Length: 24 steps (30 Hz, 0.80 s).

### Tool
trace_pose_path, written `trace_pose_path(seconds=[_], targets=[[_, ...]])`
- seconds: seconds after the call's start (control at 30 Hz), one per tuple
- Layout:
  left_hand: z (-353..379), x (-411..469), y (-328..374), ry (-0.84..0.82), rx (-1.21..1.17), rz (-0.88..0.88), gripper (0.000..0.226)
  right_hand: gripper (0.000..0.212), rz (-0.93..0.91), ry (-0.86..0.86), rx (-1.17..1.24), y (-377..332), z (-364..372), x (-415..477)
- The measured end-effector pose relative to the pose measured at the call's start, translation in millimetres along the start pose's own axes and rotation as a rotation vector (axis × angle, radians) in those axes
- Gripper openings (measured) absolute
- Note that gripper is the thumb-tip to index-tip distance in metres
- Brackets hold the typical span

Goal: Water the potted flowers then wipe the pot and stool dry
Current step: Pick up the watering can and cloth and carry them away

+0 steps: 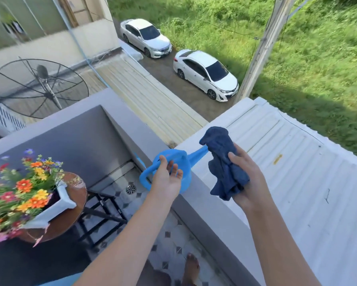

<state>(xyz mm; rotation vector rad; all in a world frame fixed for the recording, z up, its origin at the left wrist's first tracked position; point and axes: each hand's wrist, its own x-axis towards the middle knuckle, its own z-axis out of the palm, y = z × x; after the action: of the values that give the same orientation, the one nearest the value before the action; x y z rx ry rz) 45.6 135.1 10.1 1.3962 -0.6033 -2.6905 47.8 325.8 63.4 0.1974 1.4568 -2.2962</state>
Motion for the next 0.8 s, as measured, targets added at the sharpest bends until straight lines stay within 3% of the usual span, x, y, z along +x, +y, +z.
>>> trace_pose_path(seconds=[0.13,0.4,0.6,0.8], targets=[[-33.1,-1.7,39.6,0.005,0.021,0.075,0.025,0.043,0.022,-0.083,-0.006,3.1,27.4,12.7],[-115.6,30.4,129.1,0.088,0.302,0.087,0.037,0.051,0.164,-0.309,0.051,52.6,110.1,60.9],[-173.7,98.9,161.8,0.2,0.483,0.029,0.039,0.05,0.344,-0.222,0.042,137.7,154.7,97.4],[-247.6,221.6,165.7,0.316,0.463,-0.037,0.035,0.049,0.494,-0.107,0.073,275.6,167.8,167.8]])
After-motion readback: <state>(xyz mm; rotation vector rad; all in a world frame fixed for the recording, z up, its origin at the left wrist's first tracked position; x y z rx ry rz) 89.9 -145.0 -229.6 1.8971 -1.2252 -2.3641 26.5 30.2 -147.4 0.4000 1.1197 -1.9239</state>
